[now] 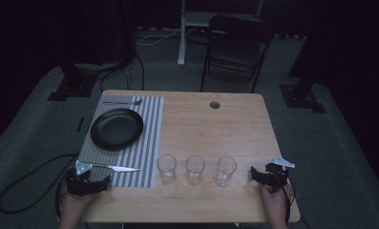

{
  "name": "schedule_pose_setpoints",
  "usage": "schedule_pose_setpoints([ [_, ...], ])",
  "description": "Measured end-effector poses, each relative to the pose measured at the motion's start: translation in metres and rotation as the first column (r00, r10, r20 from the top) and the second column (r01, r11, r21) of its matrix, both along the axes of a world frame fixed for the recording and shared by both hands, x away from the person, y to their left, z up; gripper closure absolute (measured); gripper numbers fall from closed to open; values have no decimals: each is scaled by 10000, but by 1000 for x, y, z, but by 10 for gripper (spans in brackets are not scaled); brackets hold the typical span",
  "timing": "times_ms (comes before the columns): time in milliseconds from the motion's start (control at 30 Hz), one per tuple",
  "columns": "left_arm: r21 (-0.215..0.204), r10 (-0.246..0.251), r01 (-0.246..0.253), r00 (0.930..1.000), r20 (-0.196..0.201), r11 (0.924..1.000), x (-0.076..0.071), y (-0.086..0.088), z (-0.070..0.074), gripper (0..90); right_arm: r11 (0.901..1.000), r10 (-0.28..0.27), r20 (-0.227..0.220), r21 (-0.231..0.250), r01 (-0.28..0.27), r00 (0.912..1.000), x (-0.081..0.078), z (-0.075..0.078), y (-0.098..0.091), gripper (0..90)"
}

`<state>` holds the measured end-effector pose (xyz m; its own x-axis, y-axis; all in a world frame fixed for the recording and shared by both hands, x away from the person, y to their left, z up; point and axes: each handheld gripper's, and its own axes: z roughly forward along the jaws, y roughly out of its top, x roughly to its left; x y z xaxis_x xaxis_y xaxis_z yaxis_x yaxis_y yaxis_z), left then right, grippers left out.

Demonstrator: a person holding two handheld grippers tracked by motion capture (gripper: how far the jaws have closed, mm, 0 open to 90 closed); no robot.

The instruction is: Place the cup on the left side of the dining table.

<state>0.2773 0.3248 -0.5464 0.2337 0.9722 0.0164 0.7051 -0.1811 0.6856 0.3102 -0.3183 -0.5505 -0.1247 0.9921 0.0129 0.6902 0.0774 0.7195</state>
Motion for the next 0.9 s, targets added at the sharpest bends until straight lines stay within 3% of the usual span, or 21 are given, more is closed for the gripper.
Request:
schedule_pose_setpoints([
  [900, -94, -549, 547, 9984, -158, 9985, 0, 5, 2, 1, 10000, 1, 1, 2, -1, 10000, 0, 0, 0, 111],
])
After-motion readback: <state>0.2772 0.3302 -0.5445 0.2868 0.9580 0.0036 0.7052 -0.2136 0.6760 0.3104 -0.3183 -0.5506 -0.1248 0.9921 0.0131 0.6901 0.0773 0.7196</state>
